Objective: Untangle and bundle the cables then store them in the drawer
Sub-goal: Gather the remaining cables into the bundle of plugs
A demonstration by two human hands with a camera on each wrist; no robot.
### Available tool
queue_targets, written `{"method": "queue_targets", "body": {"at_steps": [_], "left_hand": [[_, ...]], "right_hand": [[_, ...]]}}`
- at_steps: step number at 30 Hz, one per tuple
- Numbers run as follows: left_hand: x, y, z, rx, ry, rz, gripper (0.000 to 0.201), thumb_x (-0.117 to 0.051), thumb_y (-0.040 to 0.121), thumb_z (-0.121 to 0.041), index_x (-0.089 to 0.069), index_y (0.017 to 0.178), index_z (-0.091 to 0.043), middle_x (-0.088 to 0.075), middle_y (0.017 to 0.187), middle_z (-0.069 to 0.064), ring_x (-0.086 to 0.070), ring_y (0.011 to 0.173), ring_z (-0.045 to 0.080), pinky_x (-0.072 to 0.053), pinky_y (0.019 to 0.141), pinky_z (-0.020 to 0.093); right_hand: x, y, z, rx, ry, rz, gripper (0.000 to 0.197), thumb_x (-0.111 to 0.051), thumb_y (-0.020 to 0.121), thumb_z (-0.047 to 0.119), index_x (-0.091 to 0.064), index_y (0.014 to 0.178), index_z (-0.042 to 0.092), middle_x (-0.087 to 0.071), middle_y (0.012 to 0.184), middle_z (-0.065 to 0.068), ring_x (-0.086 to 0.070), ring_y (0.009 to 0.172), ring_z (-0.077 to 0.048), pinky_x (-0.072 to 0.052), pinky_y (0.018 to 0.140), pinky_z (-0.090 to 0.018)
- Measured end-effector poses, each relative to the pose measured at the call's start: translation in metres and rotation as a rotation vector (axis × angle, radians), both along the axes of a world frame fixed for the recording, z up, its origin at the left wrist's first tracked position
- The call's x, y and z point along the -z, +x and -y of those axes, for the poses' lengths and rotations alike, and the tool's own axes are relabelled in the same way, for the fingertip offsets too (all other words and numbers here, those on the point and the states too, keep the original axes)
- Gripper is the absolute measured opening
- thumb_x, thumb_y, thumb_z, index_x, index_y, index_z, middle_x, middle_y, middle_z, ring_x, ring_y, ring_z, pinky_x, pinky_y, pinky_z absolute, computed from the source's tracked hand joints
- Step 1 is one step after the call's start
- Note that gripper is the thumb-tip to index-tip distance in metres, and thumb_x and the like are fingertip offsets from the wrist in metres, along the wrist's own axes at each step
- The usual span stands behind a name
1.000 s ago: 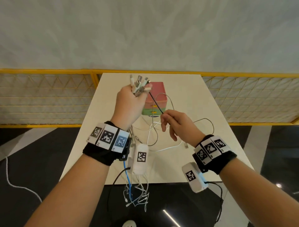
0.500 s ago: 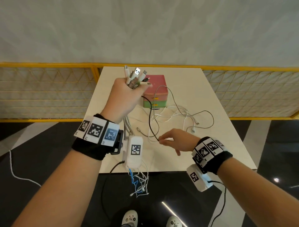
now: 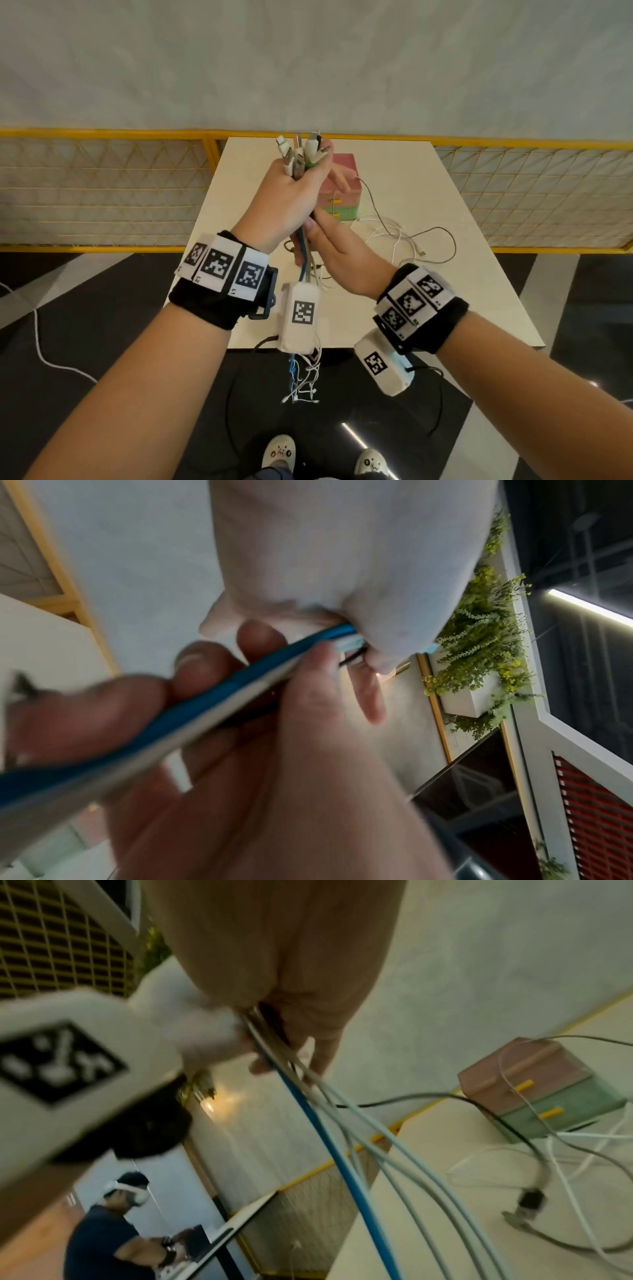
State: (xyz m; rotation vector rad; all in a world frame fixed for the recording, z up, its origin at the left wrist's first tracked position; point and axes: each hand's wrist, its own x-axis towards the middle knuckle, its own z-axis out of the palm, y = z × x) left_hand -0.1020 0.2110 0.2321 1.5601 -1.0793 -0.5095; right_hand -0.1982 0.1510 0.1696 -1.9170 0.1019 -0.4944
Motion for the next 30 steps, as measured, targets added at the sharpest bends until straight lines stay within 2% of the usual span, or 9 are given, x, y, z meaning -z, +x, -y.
{"method": "queue_targets", "body": {"at_steps": [7,10,12,15,17,19,21,25,30], "left_hand": [[-0.003,0.008,-0.007,-0.114,-0.159,0.002,0.054,-0.035,0.105,-0.034,-0.042,0.056,-0.013,-0.076,0.077,0.001,-0.071,0.085,0.011,-0.041,0.084,0.004],[-0.010,0.019,-0.008,-0.143,-0.277,-0.036,0.049,-0.035,0.102,-0.039,-0.040,0.057,-0.021,-0.070,0.061,-0.006,-0.068,0.080,0.041,-0.047,0.097,0.048],[-0.019,0.025,-0.010,-0.151,-0.341,-0.074,0.047,-0.035,0.104,-0.035,-0.038,0.059,-0.022,-0.059,0.048,-0.012,-0.065,0.074,0.045,-0.043,0.096,0.062],[-0.026,0.032,-0.012,-0.148,-0.412,-0.154,0.047,-0.036,0.104,-0.031,-0.038,0.058,-0.018,-0.052,0.044,-0.011,-0.065,0.061,0.021,-0.051,0.093,0.052],[-0.025,0.036,-0.011,-0.165,-0.372,-0.234,0.049,-0.038,0.104,-0.033,-0.039,0.057,-0.017,-0.046,0.044,-0.008,-0.056,0.049,0.016,-0.058,0.066,0.037],[-0.017,0.038,-0.011,-0.189,-0.269,-0.286,0.051,-0.040,0.102,-0.040,-0.038,0.055,-0.020,-0.035,0.045,-0.005,-0.035,0.040,0.015,-0.036,0.041,0.026],[-0.004,0.041,-0.010,-0.170,-0.153,-0.329,0.053,-0.043,0.100,-0.046,-0.038,0.053,-0.023,-0.027,0.046,-0.006,-0.021,0.039,0.012,-0.017,0.040,0.022],[0.030,0.044,-0.008,-0.117,0.066,-0.420,0.050,-0.044,0.101,-0.044,-0.038,0.056,-0.022,-0.025,0.047,-0.007,-0.017,0.039,0.011,-0.013,0.040,0.018],[0.065,0.049,-0.004,-0.163,0.183,-0.559,0.051,-0.047,0.100,-0.042,-0.033,0.055,-0.022,-0.024,0.044,-0.007,-0.018,0.035,0.009,-0.012,0.039,0.015]], "right_hand": [[0.023,0.020,0.002,0.014,-0.171,-0.096,0.022,-0.028,0.102,0.016,-0.039,0.103,-0.003,-0.054,0.081,-0.004,-0.064,0.088,-0.013,-0.050,0.083,-0.030],[0.042,0.029,0.007,-0.046,-0.214,-0.249,0.008,-0.030,0.101,0.012,-0.035,0.097,0.008,-0.051,0.083,-0.002,-0.059,0.083,-0.007,-0.049,0.086,-0.030],[0.054,0.029,0.008,-0.055,-0.207,-0.279,0.006,-0.032,0.100,0.008,-0.034,0.095,0.010,-0.044,0.081,0.004,-0.050,0.070,0.007,-0.045,0.075,-0.018],[0.065,0.026,0.005,-0.045,-0.151,-0.335,0.004,-0.033,0.100,0.006,-0.034,0.096,0.004,-0.043,0.078,-0.004,-0.044,0.063,-0.004,-0.042,0.061,-0.012],[0.077,0.026,0.001,-0.070,-0.110,-0.411,0.018,-0.036,0.100,0.015,-0.033,0.111,0.001,-0.052,0.089,-0.022,-0.052,0.071,-0.027,-0.053,0.064,-0.030],[0.090,0.026,-0.002,-0.146,-0.159,-0.556,0.036,-0.043,0.098,0.020,-0.030,0.129,0.006,-0.057,0.108,-0.028,-0.060,0.090,-0.040,-0.054,0.080,-0.048],[0.102,0.025,-0.005,-0.302,-0.251,-0.702,0.052,-0.055,0.091,0.015,-0.029,0.136,0.010,-0.054,0.125,-0.022,-0.056,0.110,-0.036,-0.046,0.096,-0.050],[0.121,0.027,0.013,-0.439,-0.486,-0.955,0.072,-0.057,0.079,-0.003,-0.028,0.144,0.009,-0.030,0.145,-0.012,-0.039,0.129,-0.031,-0.035,0.109,-0.042],[0.148,0.037,0.050,0.027,-0.499,-0.901,0.039,-0.046,0.084,-0.003,-0.059,0.117,0.012,-0.045,0.129,-0.009,-0.052,0.115,-0.029,-0.041,0.101,-0.036]]}}
